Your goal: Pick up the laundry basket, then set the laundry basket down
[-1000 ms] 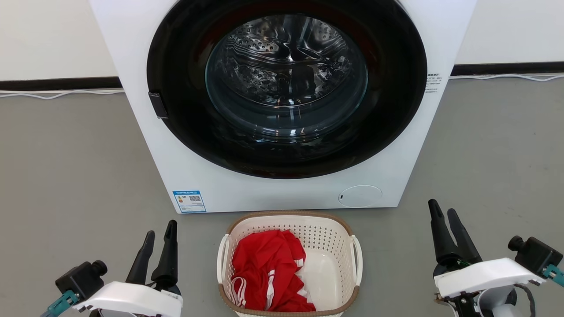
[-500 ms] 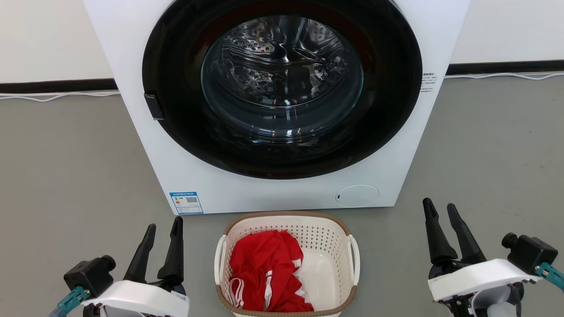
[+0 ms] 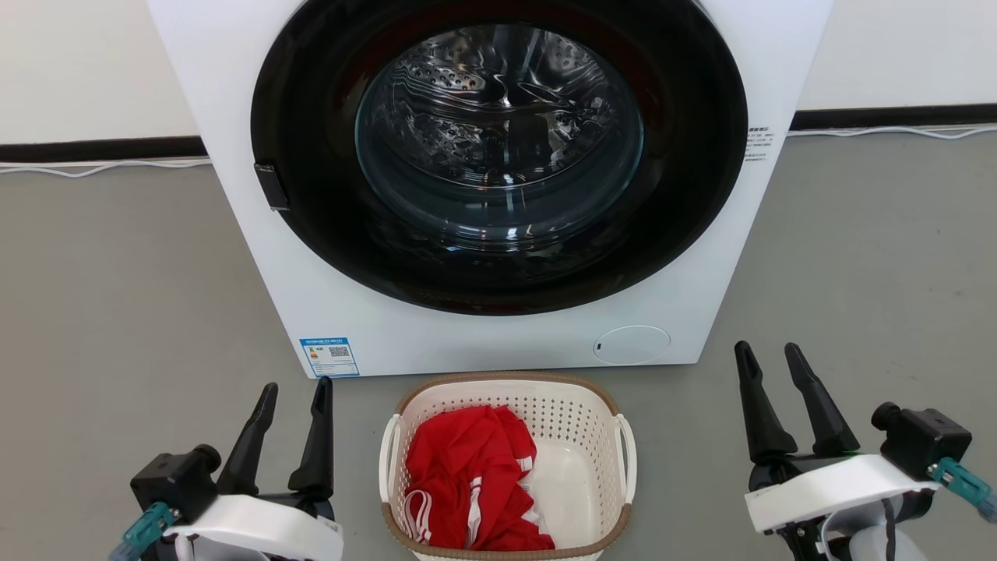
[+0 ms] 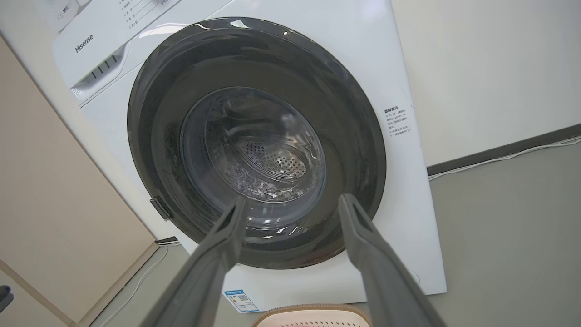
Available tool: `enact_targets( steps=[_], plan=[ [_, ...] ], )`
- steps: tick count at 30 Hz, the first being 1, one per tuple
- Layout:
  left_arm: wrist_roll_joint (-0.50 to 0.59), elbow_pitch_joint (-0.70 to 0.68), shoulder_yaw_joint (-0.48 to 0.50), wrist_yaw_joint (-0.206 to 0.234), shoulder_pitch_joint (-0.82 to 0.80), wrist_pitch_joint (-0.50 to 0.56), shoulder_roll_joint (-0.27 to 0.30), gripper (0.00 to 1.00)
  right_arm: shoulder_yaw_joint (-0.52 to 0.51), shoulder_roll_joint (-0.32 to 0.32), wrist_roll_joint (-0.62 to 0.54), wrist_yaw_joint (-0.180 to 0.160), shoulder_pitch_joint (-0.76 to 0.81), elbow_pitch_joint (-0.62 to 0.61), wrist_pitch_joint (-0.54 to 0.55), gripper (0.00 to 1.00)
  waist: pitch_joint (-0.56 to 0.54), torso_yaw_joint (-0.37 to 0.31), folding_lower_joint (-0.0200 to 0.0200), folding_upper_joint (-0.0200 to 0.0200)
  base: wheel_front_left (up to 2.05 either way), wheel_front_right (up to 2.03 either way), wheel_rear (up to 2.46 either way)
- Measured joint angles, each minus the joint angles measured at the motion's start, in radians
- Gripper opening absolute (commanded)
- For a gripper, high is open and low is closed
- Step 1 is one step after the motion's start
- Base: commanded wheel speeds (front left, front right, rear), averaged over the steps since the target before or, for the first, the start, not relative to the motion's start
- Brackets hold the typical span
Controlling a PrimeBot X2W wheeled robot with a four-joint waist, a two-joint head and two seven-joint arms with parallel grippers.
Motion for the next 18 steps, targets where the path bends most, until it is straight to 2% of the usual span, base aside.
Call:
enact_targets(
  steps=[18],
  plan=[
    [0.206,-0.026,-0.012,0.0,-0.004,-0.052,0.0,1.0,0.022,-0.015,-0.176,0.0,-0.004,-0.01,-0.054,1.0,0.001,-0.005,0.0,0.0,0.0,0.0,0.0]
  ],
)
